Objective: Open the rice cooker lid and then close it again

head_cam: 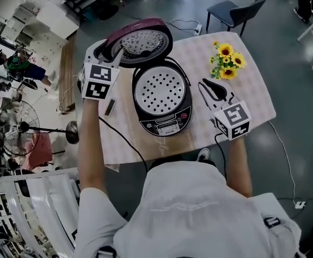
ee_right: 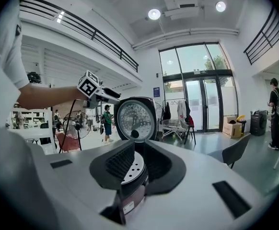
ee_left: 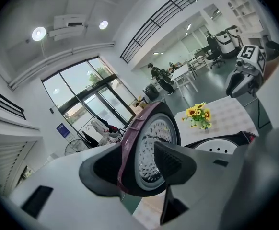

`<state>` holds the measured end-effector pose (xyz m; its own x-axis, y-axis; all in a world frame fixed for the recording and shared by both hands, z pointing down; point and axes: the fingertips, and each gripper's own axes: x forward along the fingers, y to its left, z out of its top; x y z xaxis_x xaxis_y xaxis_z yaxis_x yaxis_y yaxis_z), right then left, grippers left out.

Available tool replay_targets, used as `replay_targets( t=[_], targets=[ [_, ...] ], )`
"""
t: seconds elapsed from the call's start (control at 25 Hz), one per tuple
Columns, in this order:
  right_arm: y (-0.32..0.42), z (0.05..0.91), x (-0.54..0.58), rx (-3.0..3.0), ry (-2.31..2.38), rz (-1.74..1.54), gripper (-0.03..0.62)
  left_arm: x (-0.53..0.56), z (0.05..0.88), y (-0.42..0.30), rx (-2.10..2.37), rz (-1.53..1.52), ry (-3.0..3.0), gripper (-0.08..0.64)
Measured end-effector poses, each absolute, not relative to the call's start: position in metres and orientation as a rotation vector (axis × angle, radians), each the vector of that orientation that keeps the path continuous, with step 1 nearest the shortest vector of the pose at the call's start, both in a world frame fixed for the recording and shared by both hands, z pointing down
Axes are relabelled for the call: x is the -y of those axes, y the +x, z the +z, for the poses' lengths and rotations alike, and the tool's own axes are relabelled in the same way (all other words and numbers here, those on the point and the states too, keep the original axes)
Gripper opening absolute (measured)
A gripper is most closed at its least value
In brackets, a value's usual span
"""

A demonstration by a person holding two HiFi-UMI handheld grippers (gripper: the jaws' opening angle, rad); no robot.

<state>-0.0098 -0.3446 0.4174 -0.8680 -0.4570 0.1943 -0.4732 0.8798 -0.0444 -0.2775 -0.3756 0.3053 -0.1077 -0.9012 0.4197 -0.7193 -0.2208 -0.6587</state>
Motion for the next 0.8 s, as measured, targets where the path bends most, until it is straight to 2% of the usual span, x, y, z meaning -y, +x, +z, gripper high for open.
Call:
replay_targets(
  t=[0.24,0.8],
  targets=[
    [-0.021,0.422,0.355,2.839,0.734,0.127,0.075,0.395,0.313,-0.285,-1.773,-1.171,-2.078,0.258],
    [-0.038,0.424,0.367,2.809,0.727,0.122,0.075,0.417,0.318,-0.297,-1.706,-1.195,-2.097,0.264]
  ],
)
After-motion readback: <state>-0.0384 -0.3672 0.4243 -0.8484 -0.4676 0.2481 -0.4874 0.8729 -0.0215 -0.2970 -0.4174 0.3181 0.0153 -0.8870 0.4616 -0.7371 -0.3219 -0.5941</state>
